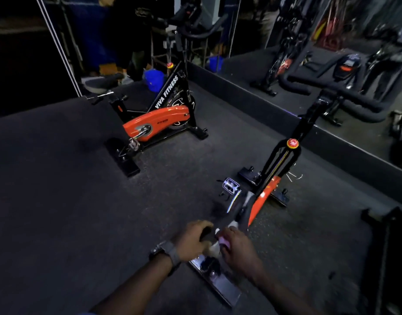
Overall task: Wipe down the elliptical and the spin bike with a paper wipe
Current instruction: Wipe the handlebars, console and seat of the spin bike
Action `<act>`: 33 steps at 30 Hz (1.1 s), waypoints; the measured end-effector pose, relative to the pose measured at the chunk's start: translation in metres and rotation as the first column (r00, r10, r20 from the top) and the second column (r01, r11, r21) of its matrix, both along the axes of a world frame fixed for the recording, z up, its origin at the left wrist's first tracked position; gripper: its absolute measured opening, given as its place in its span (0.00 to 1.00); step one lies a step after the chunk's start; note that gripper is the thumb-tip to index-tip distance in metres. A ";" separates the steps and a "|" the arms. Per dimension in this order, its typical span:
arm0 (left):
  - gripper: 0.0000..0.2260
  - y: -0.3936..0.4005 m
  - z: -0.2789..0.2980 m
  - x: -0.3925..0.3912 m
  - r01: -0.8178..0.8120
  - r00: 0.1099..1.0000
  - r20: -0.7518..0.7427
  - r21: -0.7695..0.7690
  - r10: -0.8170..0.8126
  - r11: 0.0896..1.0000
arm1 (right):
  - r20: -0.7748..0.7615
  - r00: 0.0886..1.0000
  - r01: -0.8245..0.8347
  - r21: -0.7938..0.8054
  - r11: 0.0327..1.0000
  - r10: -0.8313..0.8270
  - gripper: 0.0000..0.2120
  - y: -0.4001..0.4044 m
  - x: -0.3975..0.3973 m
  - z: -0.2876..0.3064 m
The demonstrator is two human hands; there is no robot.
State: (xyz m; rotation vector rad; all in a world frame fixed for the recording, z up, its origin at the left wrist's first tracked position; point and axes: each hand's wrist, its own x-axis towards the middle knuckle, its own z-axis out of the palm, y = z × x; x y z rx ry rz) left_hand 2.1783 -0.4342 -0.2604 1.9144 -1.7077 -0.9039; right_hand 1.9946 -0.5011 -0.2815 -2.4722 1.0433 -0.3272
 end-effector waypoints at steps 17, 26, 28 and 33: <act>0.14 -0.086 0.162 0.275 -0.531 0.830 -0.382 -0.314 0.407 0.787 | 0.564 0.740 0.029 0.518 0.855 -0.367 0.05 -0.132 0.326 0.142; 0.11 -0.221 0.279 0.396 -0.566 0.808 -0.510 -0.533 0.294 0.630 | 0.785 0.577 -0.098 0.341 0.935 -0.226 0.07 -0.296 0.412 0.277; 0.11 -0.246 0.290 0.420 -0.562 0.807 -0.526 -0.543 0.269 0.624 | 0.811 0.543 -0.127 0.335 0.934 -0.217 0.07 -0.320 0.435 0.295; 0.11 -0.295 0.302 0.459 -0.569 0.791 -0.571 -0.551 0.222 0.610 | 0.856 0.463 -0.190 0.349 0.918 -0.230 0.08 -0.351 0.485 0.309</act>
